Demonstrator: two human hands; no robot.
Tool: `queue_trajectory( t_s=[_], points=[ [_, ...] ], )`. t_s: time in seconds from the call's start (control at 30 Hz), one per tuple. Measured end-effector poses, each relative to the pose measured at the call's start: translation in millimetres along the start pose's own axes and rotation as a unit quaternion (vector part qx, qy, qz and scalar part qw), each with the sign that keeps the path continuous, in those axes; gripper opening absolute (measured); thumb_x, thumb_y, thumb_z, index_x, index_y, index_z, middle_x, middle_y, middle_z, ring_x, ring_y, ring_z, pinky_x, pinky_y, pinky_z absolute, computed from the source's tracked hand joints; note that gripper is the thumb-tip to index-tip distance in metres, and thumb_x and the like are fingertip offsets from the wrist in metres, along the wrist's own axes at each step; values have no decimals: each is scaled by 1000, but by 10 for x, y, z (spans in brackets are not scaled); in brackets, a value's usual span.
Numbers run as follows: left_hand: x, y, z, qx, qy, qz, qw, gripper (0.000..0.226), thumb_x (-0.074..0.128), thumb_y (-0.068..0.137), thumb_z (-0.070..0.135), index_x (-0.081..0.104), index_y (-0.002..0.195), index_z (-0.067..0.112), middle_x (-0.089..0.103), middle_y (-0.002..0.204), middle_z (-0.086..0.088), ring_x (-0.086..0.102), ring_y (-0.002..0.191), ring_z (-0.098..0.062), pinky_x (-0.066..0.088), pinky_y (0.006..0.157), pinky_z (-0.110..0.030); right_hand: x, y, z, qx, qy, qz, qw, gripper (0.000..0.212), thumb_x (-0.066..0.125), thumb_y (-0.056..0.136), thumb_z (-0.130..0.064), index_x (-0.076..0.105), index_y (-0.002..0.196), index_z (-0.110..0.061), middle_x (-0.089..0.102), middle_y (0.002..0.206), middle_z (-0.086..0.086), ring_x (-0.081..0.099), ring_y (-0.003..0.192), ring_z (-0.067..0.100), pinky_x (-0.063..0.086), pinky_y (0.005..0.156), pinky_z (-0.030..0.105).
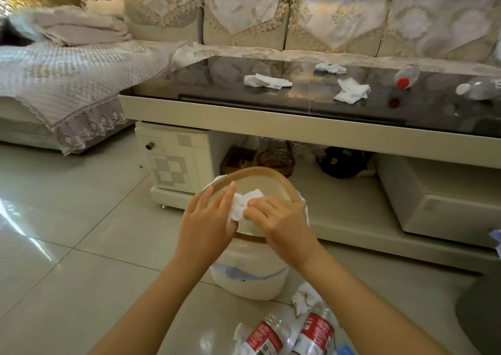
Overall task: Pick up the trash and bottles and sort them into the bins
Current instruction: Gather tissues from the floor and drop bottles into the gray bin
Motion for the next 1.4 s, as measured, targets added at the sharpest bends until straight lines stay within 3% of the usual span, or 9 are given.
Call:
queue_trajectory(
  t_s=[0.1, 0.2, 0.3, 0.43, 0.6, 0.83, 0.93, 1.07, 1.4],
  points=[
    [83, -68, -46, -7, 6, -17, 1000, 55, 46, 90, 42, 48, 138, 17, 54, 138, -1, 50, 127, -23, 41, 103, -40, 363, -7, 205, 151, 64, -190, 968, 50, 41, 99, -31, 26, 146, -28, 27, 154, -3, 11, 144, 16, 13, 118, 46],
    [139, -132, 4, 1, 8, -26, 1000, 52, 41, 92, 43, 49, 137, 18, 57, 134, -2, 51, 126, -23, 43, 102, -42, 409, -83, 256, 156, 7, -212, 965, 55, 22, 98, -51, 13, 149, -33, 11, 158, -11, -6, 145, 10, -10, 114, 42],
    [135, -159, 126, 20, -18, -19, 999, 52, 38, 94, 46, 51, 135, 16, 58, 133, -2, 53, 123, -21, 45, 100, -42, 219, -229, 216, 141, -2, -149, 979, 63, 18, 91, -57, 28, 147, -28, 28, 154, -7, 14, 144, 12, 3, 116, 38],
    [118, -244, 480, 72, -66, -4, 995, 51, 42, 96, 46, 52, 135, 14, 56, 135, -4, 54, 123, -20, 47, 95, -40, -32, -675, 219, 154, -17, -67, 986, 52, 45, 91, -41, 44, 138, -18, 49, 141, 3, 44, 130, 17, 31, 109, 35],
    [230, -519, 1130, 206, -44, 8, 978, 50, 43, 95, 43, 50, 137, 16, 48, 143, -6, 45, 131, -24, 39, 104, -46, -118, -1494, 282, 192, -55, -100, 975, 59, 58, 89, -36, 41, 141, -13, 46, 143, 9, 45, 129, 22, 40, 106, 40],
    [898, -957, 1810, 296, -15, -141, 945, 57, 35, 91, 49, 47, 138, 18, 46, 145, -6, 43, 133, -25, 30, 108, -52, -56, -2637, 399, 263, -72, -194, 942, 56, 57, 87, -39, 46, 135, -14, 52, 137, 10, 54, 120, 26, 45, 98, 42],
    [1189, -1074, 1967, 278, -6, -236, 931, 64, 35, 91, 54, 38, 144, 18, 39, 149, -7, 39, 135, -27, 34, 104, -48, 32, -3018, 490, 293, -75, -244, 921, 65, 71, 78, -37, 47, 135, -15, 52, 137, 10, 56, 118, 28, 47, 95, 45],
    [1676, -1263, 1948, 115, -41, -419, 900, 88, 39, 82, 74, 8, 149, 25, 33, 150, -5, 46, 125, -30, 41, 97, -44, 166, -3371, 592, 332, -75, -270, 901, 62, 69, 79, -36, 48, 133, -15, 52, 136, 11, 58, 114, 30, 49, 93, 45],
    [1808, -1397, 2524, 81, -160, -410, 895, 88, 56, 81, 60, 6, 148, 34, 57, 118, -5, 61, 95, -24, 51, 80, -36, 432, -3771, 600, 379, -76, -263, 884, 77, 74, 72, -49, 45, 136, -17, 52, 137, 12, 58, 116, 30, 47, 93, 46]
  ],
)
Point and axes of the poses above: each hand's wrist, its own y-axis towards the middle knuckle, its own x-axis out of the palm, z = x × y, the point moved 5 cm from there along y, towards the middle knuckle
